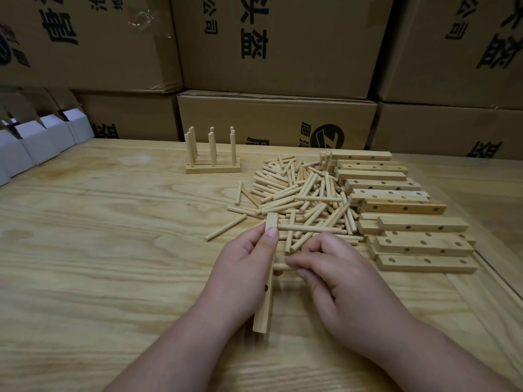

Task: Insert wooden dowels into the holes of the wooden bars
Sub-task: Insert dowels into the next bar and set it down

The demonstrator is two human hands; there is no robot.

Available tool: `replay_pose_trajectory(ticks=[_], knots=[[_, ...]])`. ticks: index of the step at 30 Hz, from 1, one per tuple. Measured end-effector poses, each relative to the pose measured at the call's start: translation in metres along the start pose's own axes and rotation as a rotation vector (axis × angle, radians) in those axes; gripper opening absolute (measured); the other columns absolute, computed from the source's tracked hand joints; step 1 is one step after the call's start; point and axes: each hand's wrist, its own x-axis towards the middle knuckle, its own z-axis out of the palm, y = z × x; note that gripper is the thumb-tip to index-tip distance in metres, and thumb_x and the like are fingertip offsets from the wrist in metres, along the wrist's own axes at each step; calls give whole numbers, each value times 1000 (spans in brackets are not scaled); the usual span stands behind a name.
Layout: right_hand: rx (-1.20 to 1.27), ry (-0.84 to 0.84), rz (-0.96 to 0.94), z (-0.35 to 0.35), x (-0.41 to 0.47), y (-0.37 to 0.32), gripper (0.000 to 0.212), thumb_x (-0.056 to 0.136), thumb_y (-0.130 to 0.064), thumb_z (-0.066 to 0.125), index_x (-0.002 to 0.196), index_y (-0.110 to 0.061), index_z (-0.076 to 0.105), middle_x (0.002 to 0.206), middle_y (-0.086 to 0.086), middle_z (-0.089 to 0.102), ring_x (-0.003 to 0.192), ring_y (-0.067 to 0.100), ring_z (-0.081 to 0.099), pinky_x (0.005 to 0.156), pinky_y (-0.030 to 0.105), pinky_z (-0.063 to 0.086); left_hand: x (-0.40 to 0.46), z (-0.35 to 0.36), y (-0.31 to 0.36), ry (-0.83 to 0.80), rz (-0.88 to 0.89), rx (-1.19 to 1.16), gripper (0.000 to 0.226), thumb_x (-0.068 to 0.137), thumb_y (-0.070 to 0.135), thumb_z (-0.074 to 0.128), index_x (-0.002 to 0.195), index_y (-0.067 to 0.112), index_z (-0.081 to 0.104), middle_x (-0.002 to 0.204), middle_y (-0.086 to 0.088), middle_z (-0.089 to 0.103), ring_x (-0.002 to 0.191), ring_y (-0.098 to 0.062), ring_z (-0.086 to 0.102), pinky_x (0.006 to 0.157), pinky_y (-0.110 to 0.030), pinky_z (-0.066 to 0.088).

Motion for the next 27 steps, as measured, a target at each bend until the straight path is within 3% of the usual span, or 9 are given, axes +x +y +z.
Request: replay_pose_trajectory(ticks=[4,8,12,17,21,27], knots=[[23,-1,22,2,0,-3,28,93,-13,57,114,-21,73,97,-6,55,91,12,58,75,34,52,-1,1,-1,19,24,5,35,96,47,47,105,29,75,100,3,77,100,-15,70,88,-28,52],[41,-12,40,3,-1,-3,26,93,-14,59,114,-22,73,98,-8,55,93,5,57,78,24,49,-1,0,-1,33,17,1,35,100,45,47,104,26,75,97,7,77,96,-10,70,89,-32,51],[29,-26,101,2,0,-3,17,91,-26,69,107,-25,68,100,-17,53,95,-2,54,82,14,44,-2,0,-1,47,5,7,32,106,37,46,106,26,76,101,7,78,102,-10,70,93,-32,51],[-27,-64,64,0,2,-9,11,94,-34,61,103,-30,67,95,-16,57,85,4,59,70,29,52,-3,2,-4,77,45,53,43,103,47,41,98,20,74,95,0,77,96,-18,71,90,-40,54],[-135,-69,35,-5,3,-15,21,94,-44,51,102,-34,69,85,-16,66,79,7,65,59,35,54,-3,4,-5,89,56,110,45,107,45,35,97,26,74,95,13,77,95,-1,69,86,-26,51],[-166,-42,31,-5,6,-18,21,92,-43,56,94,-31,74,78,-14,67,73,8,65,54,33,53,-1,4,-4,84,61,117,43,106,42,35,99,26,74,97,17,76,95,3,68,82,-15,48]])
